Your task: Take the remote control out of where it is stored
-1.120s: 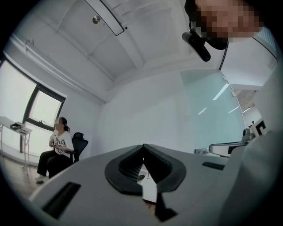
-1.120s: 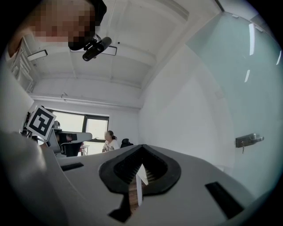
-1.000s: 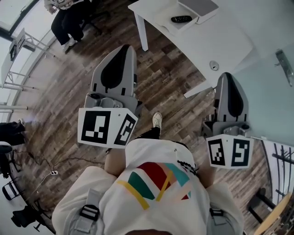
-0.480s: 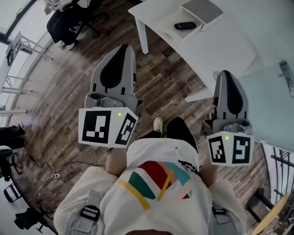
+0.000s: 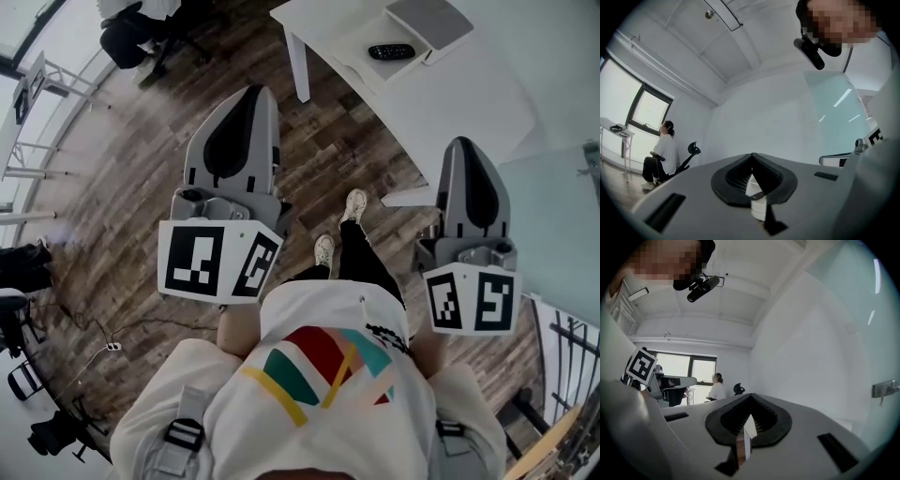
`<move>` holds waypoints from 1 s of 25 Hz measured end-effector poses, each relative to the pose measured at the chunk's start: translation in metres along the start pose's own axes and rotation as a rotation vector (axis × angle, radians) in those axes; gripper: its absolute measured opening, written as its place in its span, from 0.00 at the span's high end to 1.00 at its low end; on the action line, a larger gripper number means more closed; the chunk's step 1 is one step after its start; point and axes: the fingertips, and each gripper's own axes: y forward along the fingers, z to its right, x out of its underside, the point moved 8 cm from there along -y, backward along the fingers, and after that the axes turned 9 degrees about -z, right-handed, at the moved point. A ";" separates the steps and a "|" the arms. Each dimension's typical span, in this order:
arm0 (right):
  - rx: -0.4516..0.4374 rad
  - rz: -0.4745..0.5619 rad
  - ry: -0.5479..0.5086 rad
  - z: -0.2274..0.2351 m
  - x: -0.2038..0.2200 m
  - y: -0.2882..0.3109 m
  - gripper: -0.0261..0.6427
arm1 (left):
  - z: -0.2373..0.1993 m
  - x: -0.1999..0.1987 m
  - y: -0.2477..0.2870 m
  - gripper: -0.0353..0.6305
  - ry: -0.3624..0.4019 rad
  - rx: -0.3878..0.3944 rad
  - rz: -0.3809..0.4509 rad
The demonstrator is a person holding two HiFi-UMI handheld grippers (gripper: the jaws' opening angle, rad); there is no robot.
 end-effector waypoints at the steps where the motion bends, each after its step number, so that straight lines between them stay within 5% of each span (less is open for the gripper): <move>1: -0.003 0.006 0.002 0.002 -0.002 0.003 0.96 | 0.002 -0.001 0.004 0.94 0.004 0.004 0.002; 7: -0.006 0.029 0.024 0.022 -0.006 0.024 0.96 | 0.015 -0.009 0.033 0.94 -0.003 0.068 0.019; 19: 0.013 0.032 0.047 0.120 -0.019 0.114 0.96 | 0.039 -0.020 0.178 0.94 0.026 0.139 0.009; 25: 0.019 0.014 0.062 0.167 -0.011 0.138 0.96 | 0.055 -0.005 0.239 0.94 0.006 0.168 -0.063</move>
